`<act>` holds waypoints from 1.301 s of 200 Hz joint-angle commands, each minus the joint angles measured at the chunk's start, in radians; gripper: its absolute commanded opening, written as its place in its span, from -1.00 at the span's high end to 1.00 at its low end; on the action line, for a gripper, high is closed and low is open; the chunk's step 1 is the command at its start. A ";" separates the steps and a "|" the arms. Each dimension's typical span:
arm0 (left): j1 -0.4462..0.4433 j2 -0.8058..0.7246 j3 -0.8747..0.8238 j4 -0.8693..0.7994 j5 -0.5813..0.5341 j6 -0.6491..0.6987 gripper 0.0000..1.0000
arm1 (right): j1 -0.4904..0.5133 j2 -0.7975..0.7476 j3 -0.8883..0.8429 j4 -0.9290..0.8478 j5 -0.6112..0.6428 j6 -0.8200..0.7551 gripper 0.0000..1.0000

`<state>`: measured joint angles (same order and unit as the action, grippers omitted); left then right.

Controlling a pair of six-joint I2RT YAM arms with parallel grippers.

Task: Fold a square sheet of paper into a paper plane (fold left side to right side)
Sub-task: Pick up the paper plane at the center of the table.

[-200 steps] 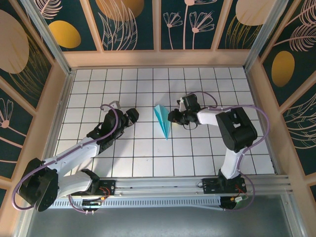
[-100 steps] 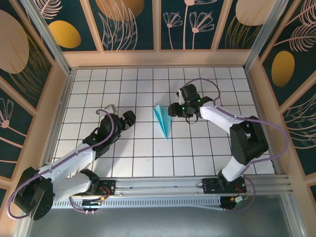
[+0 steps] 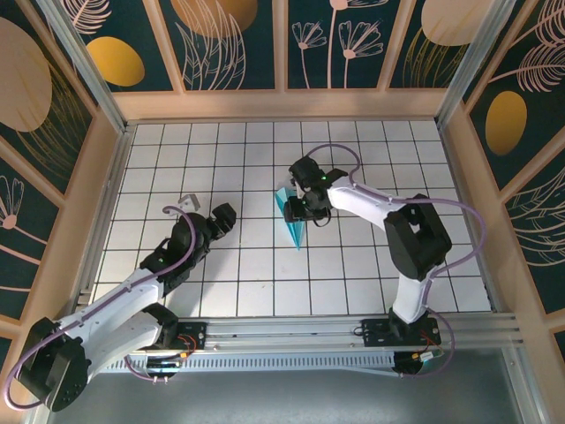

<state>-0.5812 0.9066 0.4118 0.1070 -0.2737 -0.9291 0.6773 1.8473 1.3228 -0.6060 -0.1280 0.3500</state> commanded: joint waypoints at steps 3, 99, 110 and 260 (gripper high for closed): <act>0.006 -0.024 -0.021 -0.018 -0.025 -0.002 -0.70 | 0.016 0.037 0.040 -0.048 0.018 0.017 0.02; 0.006 -0.044 -0.026 -0.038 -0.038 0.000 -0.75 | 0.028 0.124 0.058 -0.026 0.011 0.020 0.38; 0.006 -0.044 -0.025 -0.039 -0.038 0.000 -0.75 | 0.028 0.129 0.058 -0.019 0.012 0.021 0.40; 0.006 -0.053 -0.024 -0.053 -0.037 -0.002 -0.77 | 0.026 0.147 0.027 0.037 0.080 0.064 0.76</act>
<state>-0.5812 0.8726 0.3954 0.0734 -0.2966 -0.9291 0.6975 1.9938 1.3525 -0.5793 -0.0929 0.3847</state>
